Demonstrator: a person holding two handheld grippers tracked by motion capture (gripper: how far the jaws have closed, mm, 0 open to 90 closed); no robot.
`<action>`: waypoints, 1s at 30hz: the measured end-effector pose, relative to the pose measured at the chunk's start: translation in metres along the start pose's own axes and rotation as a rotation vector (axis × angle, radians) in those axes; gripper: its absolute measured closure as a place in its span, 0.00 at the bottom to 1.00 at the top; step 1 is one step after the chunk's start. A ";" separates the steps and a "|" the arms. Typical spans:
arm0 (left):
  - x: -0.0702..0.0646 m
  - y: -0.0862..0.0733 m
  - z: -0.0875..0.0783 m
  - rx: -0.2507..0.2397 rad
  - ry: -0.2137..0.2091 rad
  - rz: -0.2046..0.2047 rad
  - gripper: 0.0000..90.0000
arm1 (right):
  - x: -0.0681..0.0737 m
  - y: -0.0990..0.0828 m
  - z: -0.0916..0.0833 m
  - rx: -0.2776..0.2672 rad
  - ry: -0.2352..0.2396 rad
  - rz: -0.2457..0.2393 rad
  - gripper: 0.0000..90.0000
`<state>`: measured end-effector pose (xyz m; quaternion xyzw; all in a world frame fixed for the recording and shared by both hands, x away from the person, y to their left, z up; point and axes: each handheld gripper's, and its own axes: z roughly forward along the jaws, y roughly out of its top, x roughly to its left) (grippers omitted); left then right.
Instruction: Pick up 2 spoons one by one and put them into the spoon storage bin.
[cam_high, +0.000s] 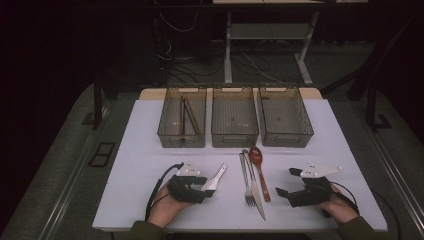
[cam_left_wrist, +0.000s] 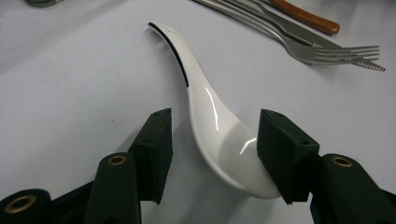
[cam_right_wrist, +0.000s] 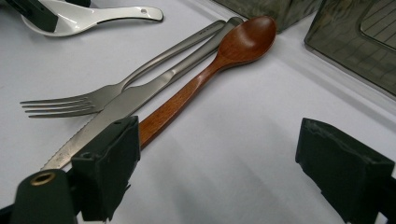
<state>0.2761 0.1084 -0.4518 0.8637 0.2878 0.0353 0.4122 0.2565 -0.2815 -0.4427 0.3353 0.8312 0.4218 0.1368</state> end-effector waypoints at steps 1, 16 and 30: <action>0.000 0.000 0.000 0.002 0.003 0.002 0.50 | 0.000 0.000 0.000 -0.001 -0.001 0.000 0.15; -0.007 0.003 0.001 0.047 -0.009 0.058 0.71 | 0.000 -0.001 0.000 0.005 0.007 -0.005 0.15; -0.011 0.008 0.000 0.066 0.000 0.061 0.86 | 0.001 -0.001 0.000 0.008 0.015 -0.009 0.15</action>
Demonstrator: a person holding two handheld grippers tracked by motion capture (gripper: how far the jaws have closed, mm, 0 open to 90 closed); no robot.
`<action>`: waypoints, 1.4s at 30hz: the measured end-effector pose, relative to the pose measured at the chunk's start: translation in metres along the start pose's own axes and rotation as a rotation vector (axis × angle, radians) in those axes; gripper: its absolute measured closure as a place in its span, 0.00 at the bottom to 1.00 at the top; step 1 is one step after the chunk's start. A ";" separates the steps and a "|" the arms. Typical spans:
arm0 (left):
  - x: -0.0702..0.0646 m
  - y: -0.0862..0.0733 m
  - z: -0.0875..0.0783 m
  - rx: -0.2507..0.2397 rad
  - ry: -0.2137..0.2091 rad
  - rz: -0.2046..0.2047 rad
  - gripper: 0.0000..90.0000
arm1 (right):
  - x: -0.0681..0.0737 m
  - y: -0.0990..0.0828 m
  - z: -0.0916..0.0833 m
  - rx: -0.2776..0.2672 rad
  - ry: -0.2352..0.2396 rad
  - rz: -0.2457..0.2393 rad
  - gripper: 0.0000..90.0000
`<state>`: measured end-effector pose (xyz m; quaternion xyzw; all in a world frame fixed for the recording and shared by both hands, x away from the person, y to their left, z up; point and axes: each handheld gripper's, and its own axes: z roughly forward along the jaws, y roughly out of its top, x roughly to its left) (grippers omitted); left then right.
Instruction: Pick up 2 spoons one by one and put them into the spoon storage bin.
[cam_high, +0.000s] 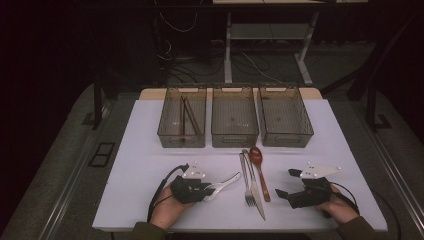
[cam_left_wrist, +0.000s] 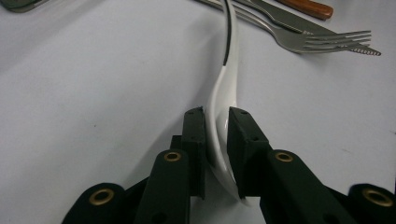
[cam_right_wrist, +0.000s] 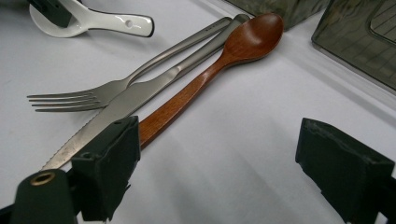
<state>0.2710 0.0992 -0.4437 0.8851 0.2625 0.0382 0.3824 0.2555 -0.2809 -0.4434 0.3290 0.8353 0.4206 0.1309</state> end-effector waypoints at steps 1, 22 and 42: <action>0.000 0.000 0.000 0.001 -0.002 0.001 0.86 | 0.000 0.000 0.000 0.000 0.001 0.000 0.15; 0.000 0.002 -0.008 -0.016 -0.002 0.009 0.90 | 0.001 0.000 0.000 -0.002 0.006 -0.007 0.15; 0.011 0.003 -0.027 -0.092 0.013 0.002 0.90 | 0.001 0.001 -0.001 -0.004 0.009 -0.009 0.15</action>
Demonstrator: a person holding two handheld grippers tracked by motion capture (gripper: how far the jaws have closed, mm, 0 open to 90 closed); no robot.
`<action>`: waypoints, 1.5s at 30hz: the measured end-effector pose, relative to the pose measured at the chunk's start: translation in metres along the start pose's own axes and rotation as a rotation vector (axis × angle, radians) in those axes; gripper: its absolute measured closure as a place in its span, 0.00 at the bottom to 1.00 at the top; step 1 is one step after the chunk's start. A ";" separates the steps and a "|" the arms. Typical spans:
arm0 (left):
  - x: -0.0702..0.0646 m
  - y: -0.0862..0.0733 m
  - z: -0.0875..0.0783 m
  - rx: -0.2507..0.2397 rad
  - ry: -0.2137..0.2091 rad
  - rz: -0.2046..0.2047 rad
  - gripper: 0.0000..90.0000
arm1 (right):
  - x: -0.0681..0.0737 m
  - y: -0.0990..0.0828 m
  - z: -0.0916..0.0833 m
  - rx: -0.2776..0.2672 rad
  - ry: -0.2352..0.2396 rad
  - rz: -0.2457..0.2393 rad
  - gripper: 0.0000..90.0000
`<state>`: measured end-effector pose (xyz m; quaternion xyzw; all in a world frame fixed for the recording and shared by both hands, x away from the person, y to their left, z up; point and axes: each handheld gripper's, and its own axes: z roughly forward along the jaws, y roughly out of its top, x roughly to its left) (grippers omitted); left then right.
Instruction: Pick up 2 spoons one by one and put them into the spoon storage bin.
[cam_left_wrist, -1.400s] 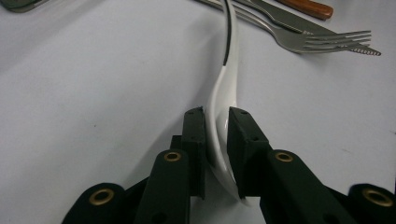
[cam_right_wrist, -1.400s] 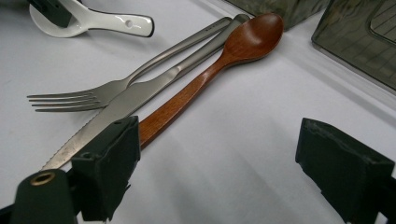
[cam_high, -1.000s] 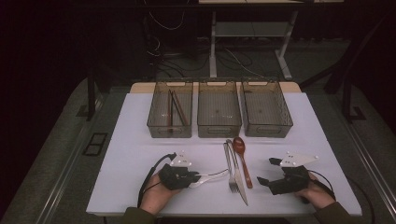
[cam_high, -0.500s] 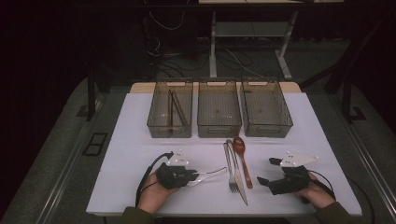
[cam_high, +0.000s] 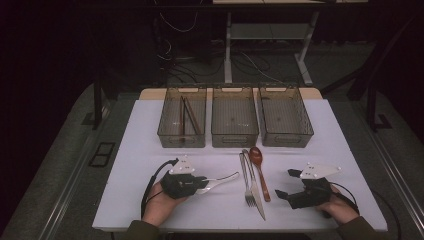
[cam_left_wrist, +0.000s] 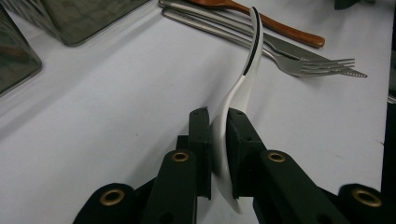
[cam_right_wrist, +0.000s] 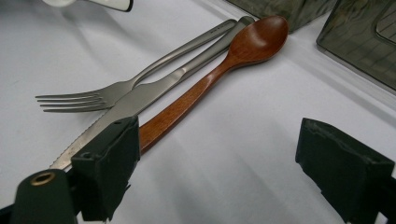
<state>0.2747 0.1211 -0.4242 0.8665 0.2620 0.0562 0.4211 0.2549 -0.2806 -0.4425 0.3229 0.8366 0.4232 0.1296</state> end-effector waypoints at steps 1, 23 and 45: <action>0.000 0.001 0.000 -0.004 -0.002 -0.001 0.90 | 0.000 0.000 0.000 -0.002 0.001 0.001 0.15; 0.017 0.039 0.004 -0.045 -0.049 0.060 0.90 | -0.003 0.000 -0.002 -0.007 -0.004 0.011 0.15; 0.047 0.094 0.021 -0.080 -0.023 0.135 0.90 | -0.001 0.001 -0.003 -0.012 -0.006 0.008 0.15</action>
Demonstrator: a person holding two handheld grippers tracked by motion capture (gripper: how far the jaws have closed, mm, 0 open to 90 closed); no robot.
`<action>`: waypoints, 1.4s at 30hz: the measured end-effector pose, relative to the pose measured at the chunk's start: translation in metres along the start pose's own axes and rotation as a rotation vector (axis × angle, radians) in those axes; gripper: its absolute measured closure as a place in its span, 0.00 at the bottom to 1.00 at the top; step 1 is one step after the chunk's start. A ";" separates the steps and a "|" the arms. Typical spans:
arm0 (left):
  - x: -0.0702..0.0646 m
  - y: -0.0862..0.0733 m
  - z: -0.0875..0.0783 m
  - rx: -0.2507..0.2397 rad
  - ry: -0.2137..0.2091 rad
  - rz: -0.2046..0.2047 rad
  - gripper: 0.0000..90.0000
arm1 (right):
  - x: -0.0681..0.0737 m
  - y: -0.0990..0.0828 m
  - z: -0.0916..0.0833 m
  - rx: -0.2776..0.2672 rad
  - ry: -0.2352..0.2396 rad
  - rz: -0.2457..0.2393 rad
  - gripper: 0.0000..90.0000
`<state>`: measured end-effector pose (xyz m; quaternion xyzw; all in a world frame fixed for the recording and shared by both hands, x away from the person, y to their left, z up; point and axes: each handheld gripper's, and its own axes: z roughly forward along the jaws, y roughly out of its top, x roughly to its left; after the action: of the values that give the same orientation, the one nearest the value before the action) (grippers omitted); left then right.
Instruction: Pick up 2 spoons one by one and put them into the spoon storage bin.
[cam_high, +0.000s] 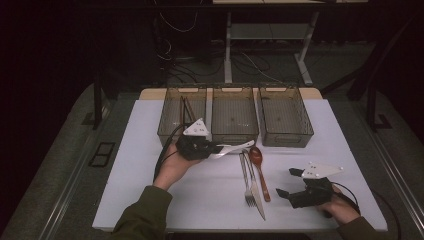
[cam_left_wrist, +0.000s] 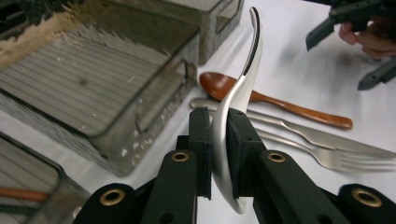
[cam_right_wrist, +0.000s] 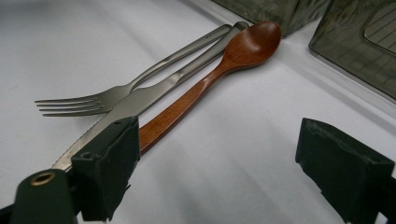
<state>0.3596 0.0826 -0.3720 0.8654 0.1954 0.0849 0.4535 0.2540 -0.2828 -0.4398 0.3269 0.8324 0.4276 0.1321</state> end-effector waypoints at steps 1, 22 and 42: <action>0.002 0.003 0.001 -0.003 0.004 0.000 0.90 | 0.000 0.000 0.000 0.000 0.000 0.000 0.15; 0.047 0.039 0.028 -0.011 0.121 0.010 0.90 | 0.000 0.000 -0.001 -0.007 0.000 0.000 0.15; 0.068 0.028 0.062 0.090 0.133 -0.034 0.79 | -0.001 0.000 -0.002 -0.010 -0.001 -0.005 0.15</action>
<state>0.4489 0.0495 -0.3865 0.8740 0.2435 0.1256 0.4014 0.2536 -0.2848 -0.4391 0.3246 0.8310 0.4311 0.1352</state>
